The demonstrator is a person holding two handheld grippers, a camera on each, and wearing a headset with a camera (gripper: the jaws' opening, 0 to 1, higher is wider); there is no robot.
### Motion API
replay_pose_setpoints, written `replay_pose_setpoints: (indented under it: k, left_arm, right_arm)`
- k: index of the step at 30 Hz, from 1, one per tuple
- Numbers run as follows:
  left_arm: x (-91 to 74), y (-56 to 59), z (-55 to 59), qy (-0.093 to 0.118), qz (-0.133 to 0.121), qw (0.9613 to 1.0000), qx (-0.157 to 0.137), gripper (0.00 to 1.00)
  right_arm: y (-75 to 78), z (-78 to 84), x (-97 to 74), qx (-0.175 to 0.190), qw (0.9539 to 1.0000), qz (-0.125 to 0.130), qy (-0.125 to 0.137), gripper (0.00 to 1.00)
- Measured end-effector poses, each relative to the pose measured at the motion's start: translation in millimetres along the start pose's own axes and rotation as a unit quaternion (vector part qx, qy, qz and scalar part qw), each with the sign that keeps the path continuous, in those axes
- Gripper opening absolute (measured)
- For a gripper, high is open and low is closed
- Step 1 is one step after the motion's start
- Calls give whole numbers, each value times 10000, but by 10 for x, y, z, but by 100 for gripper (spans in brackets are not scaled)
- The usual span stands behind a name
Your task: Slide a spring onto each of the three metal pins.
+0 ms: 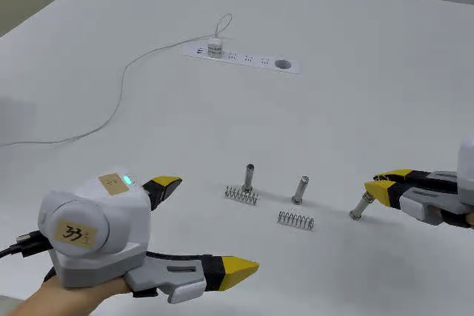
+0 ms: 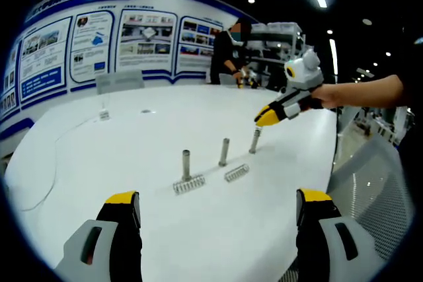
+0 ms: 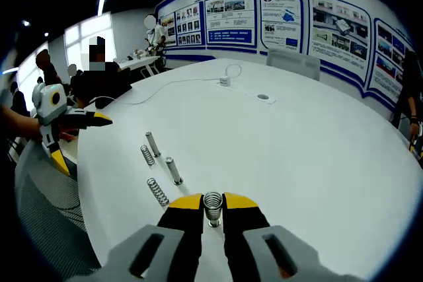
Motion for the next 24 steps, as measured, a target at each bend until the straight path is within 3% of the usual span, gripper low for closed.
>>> replay_pose_setpoints:
  k: [7,24]
  left_arm:
    - [2,-29,37,-60,-43,10000,-25,100]
    - [2,-53,105,-201,-95,9998,-4,100]
  right_arm:
    - [-10,97,85,145,9998,-27,-93,12]
    - [-3,230,286,-16,9995,-3,-322,12]
Point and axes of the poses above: the centre of the closed fingertips' face, and the gripper's own axes: x roughly forward along the fingers, y roughly to its right, z roughly out of its underside, the point moved 1 cm from there along -x, roughly backward along the fingers, and after that the axes turned 3 degrees about -z, right-handed, at the moved point
